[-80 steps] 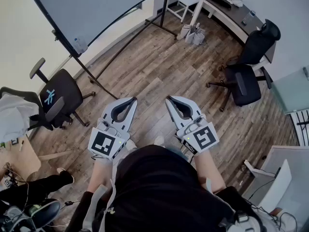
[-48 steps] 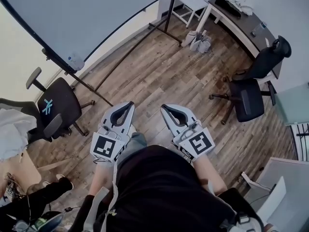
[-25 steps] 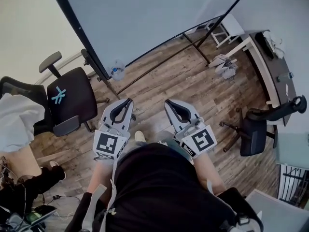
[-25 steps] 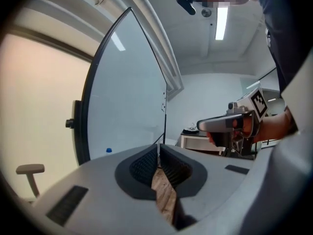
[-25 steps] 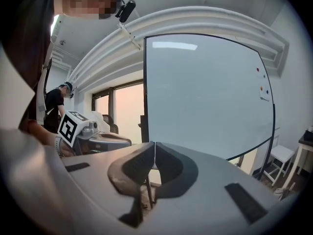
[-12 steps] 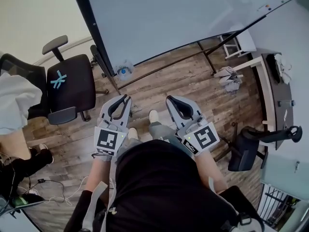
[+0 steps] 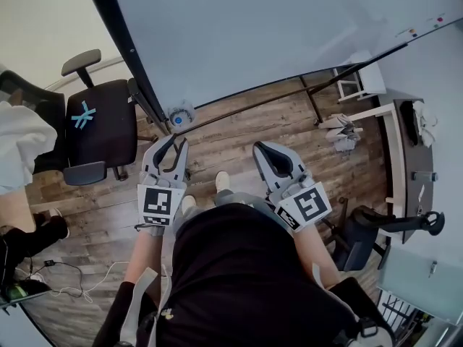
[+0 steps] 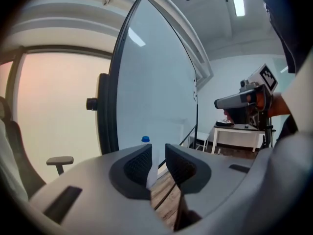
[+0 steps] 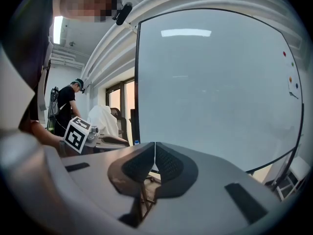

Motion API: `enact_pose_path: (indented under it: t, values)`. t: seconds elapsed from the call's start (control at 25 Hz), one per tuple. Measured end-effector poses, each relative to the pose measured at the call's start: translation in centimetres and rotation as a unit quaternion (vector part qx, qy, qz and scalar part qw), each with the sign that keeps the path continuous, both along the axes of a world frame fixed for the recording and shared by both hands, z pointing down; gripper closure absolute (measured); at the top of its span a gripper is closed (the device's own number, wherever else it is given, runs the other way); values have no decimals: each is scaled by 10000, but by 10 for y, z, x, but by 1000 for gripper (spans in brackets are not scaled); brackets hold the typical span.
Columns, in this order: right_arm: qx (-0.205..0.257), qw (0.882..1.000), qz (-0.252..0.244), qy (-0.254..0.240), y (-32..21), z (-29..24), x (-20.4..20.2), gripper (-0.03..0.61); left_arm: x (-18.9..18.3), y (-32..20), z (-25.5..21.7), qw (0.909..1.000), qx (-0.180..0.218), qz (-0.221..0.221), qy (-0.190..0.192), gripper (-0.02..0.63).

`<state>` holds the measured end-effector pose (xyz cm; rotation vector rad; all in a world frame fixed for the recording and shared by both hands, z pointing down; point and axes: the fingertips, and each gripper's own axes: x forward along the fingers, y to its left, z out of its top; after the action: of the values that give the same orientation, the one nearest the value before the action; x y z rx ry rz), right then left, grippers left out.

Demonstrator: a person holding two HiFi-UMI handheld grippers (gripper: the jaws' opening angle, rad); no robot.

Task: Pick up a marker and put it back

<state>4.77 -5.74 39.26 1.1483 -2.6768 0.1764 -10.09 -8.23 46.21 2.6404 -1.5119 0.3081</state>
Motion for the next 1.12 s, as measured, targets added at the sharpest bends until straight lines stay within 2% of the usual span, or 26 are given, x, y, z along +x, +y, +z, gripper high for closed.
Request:
enact_pose_path:
  t: [0.32,0.72,1.12]
  values:
    - [-59,10000,-56,-38,-22,3,11,561,-6,-24,18,9991,-194,-358,-88,505]
    - [-110,9999,-111,-3,-34,6,14,561,-8,-44,28,9980,-255,-576,-87,503]
    - [-150,9999,-5,-43,-36,9,21,561,-4,-49,26,9984,-204,-510,-164,538]
